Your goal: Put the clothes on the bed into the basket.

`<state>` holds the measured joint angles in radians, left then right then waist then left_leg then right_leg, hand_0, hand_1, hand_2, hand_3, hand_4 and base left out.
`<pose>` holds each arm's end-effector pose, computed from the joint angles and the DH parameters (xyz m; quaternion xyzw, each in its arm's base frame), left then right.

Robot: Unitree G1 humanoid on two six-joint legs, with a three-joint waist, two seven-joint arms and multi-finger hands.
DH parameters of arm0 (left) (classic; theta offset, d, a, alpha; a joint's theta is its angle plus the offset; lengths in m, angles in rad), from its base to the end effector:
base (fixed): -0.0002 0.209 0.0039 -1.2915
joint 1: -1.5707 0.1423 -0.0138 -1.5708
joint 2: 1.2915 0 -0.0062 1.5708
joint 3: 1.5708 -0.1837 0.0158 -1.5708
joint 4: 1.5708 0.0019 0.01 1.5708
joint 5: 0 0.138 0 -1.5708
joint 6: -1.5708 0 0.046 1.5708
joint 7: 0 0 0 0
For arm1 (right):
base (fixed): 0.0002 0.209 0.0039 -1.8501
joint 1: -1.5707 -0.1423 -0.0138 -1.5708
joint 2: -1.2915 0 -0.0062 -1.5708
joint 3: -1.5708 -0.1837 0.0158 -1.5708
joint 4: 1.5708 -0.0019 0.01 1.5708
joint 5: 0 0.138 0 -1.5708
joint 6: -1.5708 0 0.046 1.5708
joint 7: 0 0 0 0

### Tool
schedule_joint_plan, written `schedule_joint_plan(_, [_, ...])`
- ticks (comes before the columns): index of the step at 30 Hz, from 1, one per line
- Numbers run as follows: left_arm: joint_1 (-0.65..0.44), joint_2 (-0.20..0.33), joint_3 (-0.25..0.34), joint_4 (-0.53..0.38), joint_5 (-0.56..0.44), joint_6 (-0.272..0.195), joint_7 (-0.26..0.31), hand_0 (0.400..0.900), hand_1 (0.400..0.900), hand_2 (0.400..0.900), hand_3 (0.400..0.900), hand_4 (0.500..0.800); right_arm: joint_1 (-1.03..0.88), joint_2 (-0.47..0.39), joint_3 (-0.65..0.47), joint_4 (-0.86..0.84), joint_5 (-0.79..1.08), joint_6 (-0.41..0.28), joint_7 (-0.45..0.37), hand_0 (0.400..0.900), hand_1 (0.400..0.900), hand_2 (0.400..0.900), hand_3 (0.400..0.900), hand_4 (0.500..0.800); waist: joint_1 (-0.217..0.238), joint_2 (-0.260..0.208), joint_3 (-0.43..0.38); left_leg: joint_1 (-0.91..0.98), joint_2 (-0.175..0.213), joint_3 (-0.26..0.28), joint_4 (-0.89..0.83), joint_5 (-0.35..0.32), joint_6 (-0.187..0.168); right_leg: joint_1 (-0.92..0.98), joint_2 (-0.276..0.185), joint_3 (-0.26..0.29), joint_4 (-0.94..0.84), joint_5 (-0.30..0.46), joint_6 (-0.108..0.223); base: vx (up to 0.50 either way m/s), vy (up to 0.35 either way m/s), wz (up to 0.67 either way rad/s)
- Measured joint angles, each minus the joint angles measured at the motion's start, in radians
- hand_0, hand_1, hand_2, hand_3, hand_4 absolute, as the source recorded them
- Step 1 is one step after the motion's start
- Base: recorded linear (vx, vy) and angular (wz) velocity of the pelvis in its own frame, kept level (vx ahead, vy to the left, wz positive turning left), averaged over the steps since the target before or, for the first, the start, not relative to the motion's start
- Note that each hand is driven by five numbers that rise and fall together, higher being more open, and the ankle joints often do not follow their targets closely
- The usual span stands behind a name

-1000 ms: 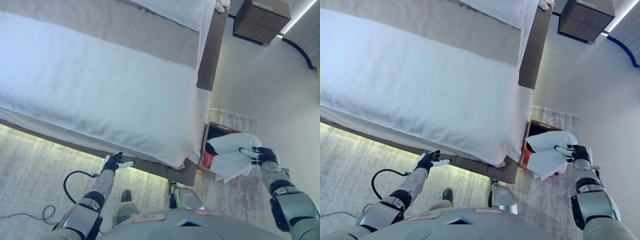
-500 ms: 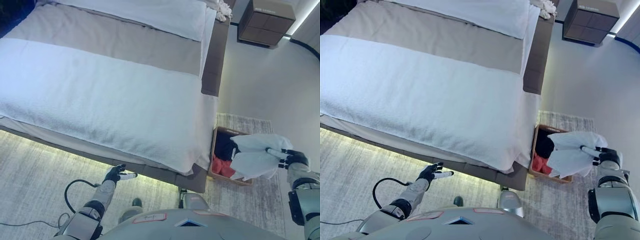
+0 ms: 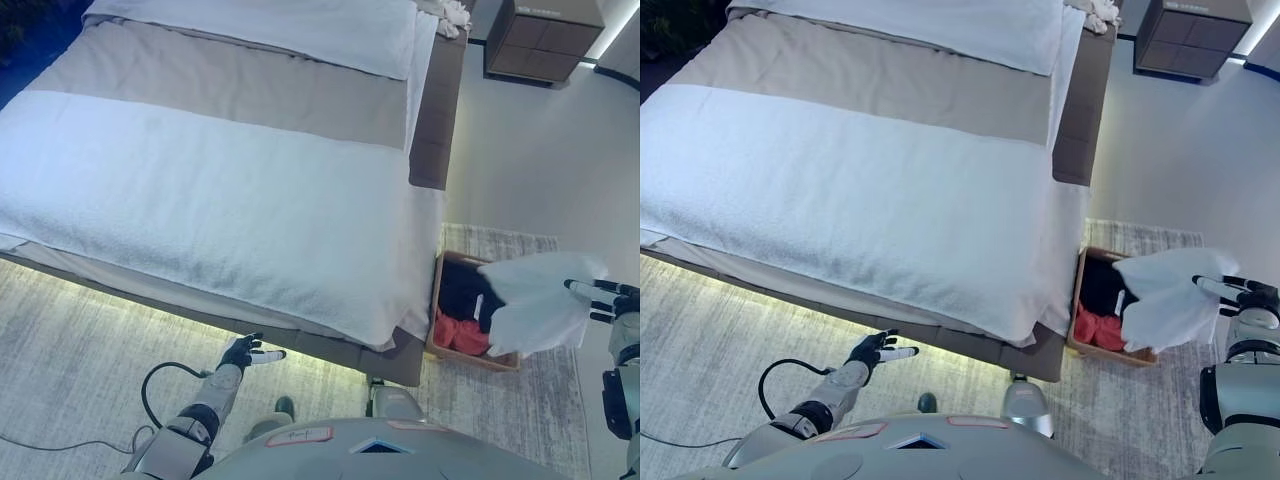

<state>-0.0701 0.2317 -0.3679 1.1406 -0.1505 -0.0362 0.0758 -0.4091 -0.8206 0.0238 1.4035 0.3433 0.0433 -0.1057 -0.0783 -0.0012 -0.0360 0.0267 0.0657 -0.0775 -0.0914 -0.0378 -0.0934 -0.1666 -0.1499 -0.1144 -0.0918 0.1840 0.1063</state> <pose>0.1094 0.1984 -0.1088 0.1573 0.5002 -0.0242 0.8512 0.1651 -0.4024 0.0286 -0.1602 0.3883 -0.3823 0.8231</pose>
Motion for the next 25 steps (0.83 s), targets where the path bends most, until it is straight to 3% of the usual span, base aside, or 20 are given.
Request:
schedule_joint_plan(19, [0.003, 0.0, 0.001, 0.003, 0.0, 0.003, 0.001, 0.9, 0.9, 0.9, 0.9, 0.8, -0.041, 0.002, 0.0, 0.001, 0.02, -0.002, -0.003, 0.9, 0.9, 0.9, 0.9, 0.8, 0.001, -0.001, 0.001, 0.008, 0.0, -0.004, 0.0, 0.0, 0.0, 0.01, -0.001, -0.004, 0.0, -0.002, 0.002, 0.0, 0.0, 0.0])
schedule_joint_plan(25, [0.004, -0.003, 0.002, 0.005, -0.001, 0.003, 0.002, 0.9, 0.9, 0.9, 0.9, 0.8, -0.016, 0.057, 0.001, -0.034, 0.025, -0.014, -0.022, 0.9, 0.9, 0.9, 0.9, 0.8, 0.0, -0.002, 0.002, 0.013, 0.001, -0.002, 0.0, 0.0, 0.0, 0.013, 0.0, -0.002, 0.0, -0.002, 0.002, 0.0, 0.0, 0.0])
